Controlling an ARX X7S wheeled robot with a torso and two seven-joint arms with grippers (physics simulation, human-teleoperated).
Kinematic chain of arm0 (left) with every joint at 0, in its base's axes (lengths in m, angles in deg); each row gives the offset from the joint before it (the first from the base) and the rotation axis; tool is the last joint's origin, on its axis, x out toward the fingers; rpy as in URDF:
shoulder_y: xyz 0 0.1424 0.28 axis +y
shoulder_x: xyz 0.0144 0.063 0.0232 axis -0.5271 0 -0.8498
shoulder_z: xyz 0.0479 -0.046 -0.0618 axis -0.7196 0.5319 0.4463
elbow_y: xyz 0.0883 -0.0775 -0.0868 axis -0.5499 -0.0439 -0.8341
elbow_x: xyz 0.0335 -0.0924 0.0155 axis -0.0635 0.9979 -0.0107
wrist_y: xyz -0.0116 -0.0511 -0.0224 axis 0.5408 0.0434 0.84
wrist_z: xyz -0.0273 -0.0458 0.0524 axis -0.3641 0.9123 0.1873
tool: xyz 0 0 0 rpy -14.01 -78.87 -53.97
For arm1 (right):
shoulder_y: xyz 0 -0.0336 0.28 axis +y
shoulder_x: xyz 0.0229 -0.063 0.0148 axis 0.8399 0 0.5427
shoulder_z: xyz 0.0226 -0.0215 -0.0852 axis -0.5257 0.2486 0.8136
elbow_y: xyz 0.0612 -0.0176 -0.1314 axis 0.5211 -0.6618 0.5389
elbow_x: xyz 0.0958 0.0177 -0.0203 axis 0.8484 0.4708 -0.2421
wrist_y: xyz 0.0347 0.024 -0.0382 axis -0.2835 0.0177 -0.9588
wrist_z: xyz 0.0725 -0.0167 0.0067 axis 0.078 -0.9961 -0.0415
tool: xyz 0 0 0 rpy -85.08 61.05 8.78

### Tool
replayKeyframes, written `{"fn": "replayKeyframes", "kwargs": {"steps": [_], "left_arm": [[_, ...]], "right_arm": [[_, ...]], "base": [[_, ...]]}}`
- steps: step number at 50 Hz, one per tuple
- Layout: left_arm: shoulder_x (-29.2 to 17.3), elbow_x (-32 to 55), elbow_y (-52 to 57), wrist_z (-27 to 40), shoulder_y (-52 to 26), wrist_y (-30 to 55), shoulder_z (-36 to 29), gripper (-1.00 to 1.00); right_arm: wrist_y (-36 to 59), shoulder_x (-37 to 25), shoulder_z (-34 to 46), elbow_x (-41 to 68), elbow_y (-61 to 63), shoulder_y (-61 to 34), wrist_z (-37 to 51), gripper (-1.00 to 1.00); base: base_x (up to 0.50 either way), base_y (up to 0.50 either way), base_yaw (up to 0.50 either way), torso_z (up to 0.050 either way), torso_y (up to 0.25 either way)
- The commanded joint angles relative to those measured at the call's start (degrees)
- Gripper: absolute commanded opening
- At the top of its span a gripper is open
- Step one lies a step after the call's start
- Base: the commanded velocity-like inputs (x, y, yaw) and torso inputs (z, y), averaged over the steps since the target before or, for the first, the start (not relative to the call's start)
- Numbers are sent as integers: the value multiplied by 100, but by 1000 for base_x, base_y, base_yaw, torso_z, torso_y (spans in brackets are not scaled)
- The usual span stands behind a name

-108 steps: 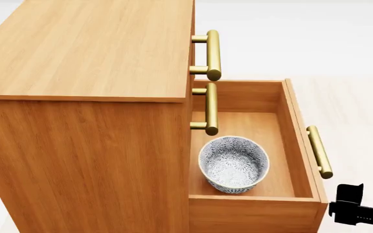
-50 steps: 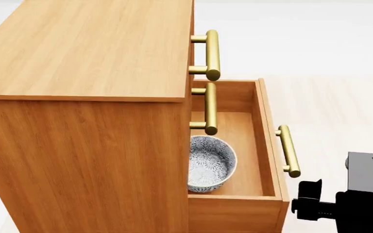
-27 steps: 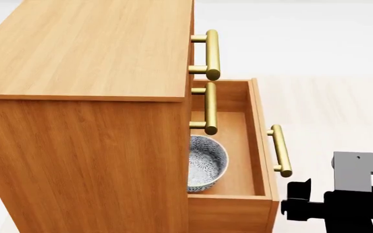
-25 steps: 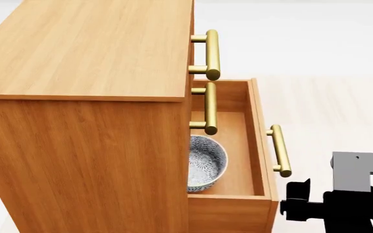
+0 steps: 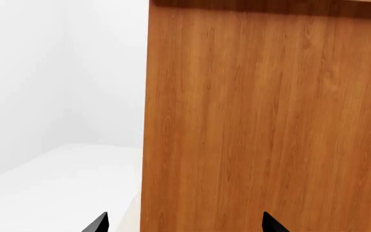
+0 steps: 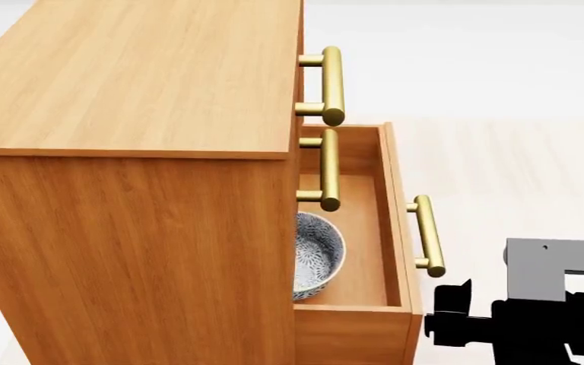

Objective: Put the bowl in the bottom drawer of the cabinet and close it.

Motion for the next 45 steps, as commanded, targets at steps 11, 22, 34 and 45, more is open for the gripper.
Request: {"fn": "replayKeyframes", "kwargs": {"steps": [11,22,34,45], "left_arm": [[-3,12,-30,-1,-12,-30,-10,100],[-5,17,-35,2,-13,-41,-15,100],[-31,23,67,42,23,3,-13,100],[-30,27,61,50,15,2,-15,100]], "right_arm": [[4,135,167,165,23,-22,20,100],[-10,201,229,203,-7,-46,45,100],[48,245,353,226,82,-25,44,100],[48,295,435,262,103,-1,55,100]], "base": [[0,0,0,0,0],[0,0,0,0,0],[0,0,0,0,0],[0,0,0,0,0]]}}
